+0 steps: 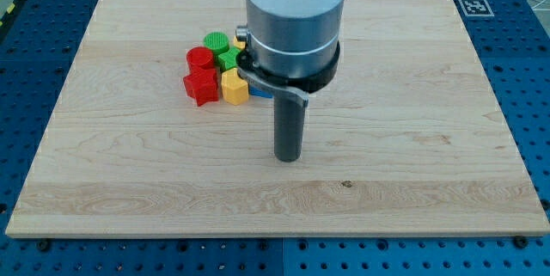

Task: Move your arm towards center left

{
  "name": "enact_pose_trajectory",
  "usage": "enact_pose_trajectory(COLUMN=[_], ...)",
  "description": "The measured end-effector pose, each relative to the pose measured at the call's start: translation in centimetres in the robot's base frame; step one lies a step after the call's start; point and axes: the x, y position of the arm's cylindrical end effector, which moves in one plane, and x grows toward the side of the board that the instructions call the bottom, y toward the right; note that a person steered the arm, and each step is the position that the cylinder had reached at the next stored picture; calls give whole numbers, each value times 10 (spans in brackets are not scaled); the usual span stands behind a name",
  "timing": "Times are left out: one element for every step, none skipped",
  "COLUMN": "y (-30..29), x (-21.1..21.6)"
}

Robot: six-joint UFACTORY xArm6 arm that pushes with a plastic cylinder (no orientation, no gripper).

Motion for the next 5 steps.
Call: enact_pose_trajectory(y=[-8,-61,-161,-247,-279], x=[29,34,28,-3,-59])
